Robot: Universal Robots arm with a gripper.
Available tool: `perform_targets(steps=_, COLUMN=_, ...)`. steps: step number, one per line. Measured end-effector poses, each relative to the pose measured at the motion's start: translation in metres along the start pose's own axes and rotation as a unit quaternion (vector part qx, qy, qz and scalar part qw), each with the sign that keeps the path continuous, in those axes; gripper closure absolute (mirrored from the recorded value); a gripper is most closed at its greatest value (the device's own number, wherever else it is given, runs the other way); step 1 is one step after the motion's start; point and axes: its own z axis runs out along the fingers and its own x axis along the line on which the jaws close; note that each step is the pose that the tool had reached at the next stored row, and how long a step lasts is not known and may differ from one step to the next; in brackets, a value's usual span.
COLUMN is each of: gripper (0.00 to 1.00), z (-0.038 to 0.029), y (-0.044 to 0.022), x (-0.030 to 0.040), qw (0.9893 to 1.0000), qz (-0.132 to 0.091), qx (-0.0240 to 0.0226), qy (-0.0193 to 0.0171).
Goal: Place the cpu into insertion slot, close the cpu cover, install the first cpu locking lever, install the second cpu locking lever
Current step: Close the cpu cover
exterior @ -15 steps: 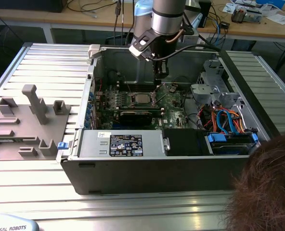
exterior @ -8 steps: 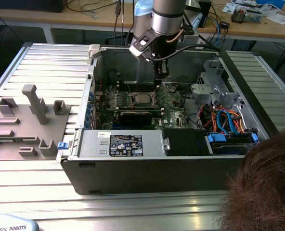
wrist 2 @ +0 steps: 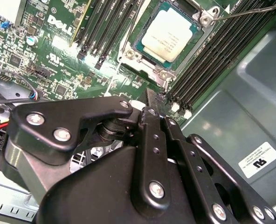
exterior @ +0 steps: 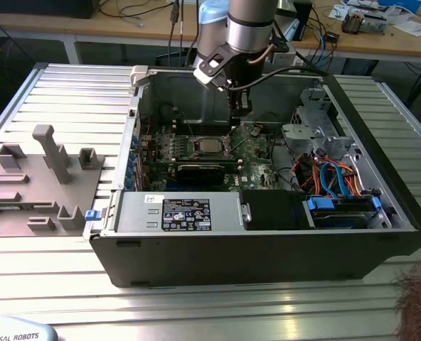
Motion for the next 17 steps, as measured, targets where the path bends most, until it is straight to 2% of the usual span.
perform_targets(steps=9, gripper=0.89, z=0.0005, y=0.0014, x=-0.0001, qw=1.0000, qz=0.000, qx=0.0000, qy=0.0000)
perform_targets(steps=17, gripper=0.89, z=0.0008, y=0.0054, x=-0.0002, qw=1.0000, qz=0.000, qx=0.0000, qy=0.0000)
